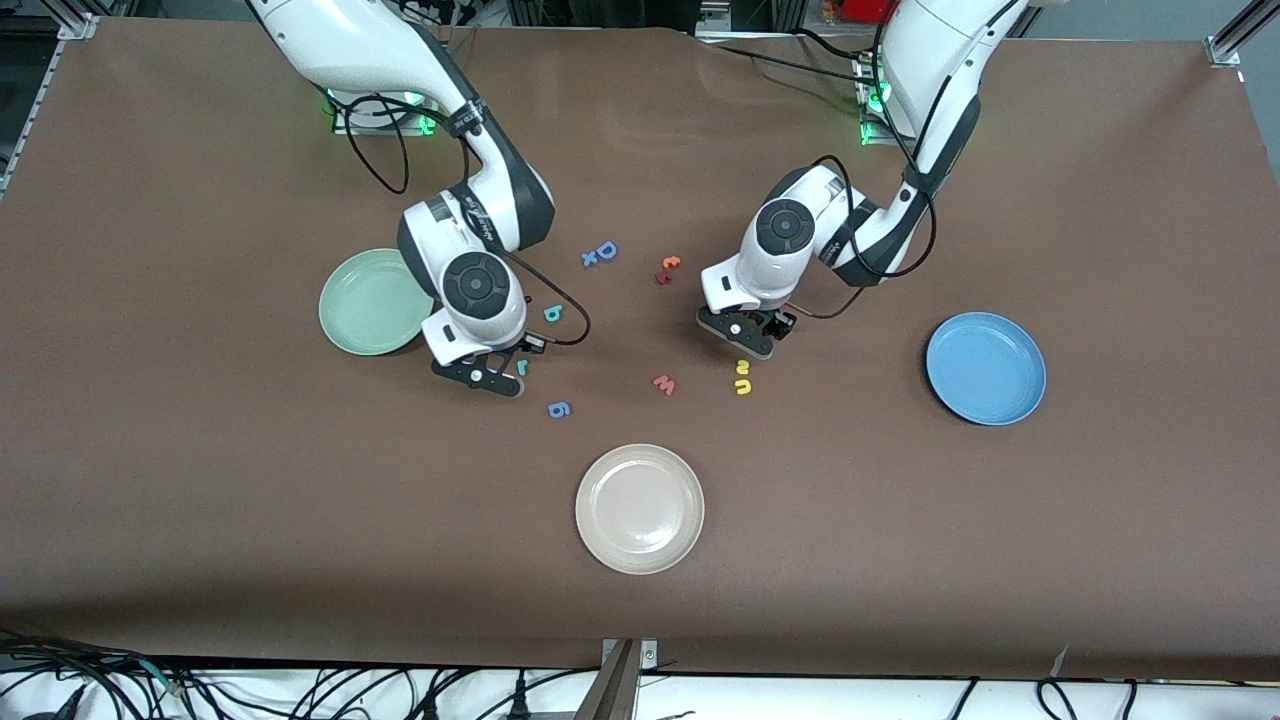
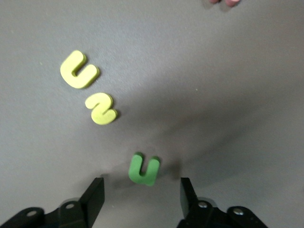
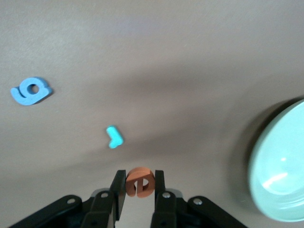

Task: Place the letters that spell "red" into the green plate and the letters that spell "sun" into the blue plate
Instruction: 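Carry the e to the green plate and the u to the blue plate, then open both grippers over the plates and reach back to the letters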

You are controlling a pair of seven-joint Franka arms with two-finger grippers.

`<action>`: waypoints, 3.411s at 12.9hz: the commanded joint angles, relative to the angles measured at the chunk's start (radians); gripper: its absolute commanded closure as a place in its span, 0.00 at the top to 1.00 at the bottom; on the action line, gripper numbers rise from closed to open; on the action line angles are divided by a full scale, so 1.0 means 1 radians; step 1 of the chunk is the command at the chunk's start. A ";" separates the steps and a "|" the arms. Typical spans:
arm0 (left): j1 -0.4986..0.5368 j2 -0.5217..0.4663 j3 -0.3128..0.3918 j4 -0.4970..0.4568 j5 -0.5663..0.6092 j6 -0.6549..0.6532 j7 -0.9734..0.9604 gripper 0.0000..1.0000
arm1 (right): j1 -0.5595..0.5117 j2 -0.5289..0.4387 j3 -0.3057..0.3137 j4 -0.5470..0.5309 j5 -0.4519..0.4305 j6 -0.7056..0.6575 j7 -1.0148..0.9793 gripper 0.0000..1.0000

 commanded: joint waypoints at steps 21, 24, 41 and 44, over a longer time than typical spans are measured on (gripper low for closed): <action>0.001 -0.040 0.061 0.025 0.038 -0.010 0.078 0.06 | -0.034 -0.243 -0.244 -0.518 0.016 0.172 -0.565 0.15; 0.058 -0.094 0.083 0.021 0.016 -0.065 0.196 0.06 | -0.048 -0.199 -0.243 -0.513 0.017 0.194 -0.562 0.67; 0.431 -0.205 0.161 -0.098 -0.070 -0.268 0.549 0.14 | 0.011 -0.127 0.090 -0.378 0.106 0.418 0.209 0.85; 0.440 -0.192 0.178 -0.096 -0.068 -0.260 0.549 0.18 | 0.036 -0.096 0.089 -0.358 0.106 0.435 0.268 0.75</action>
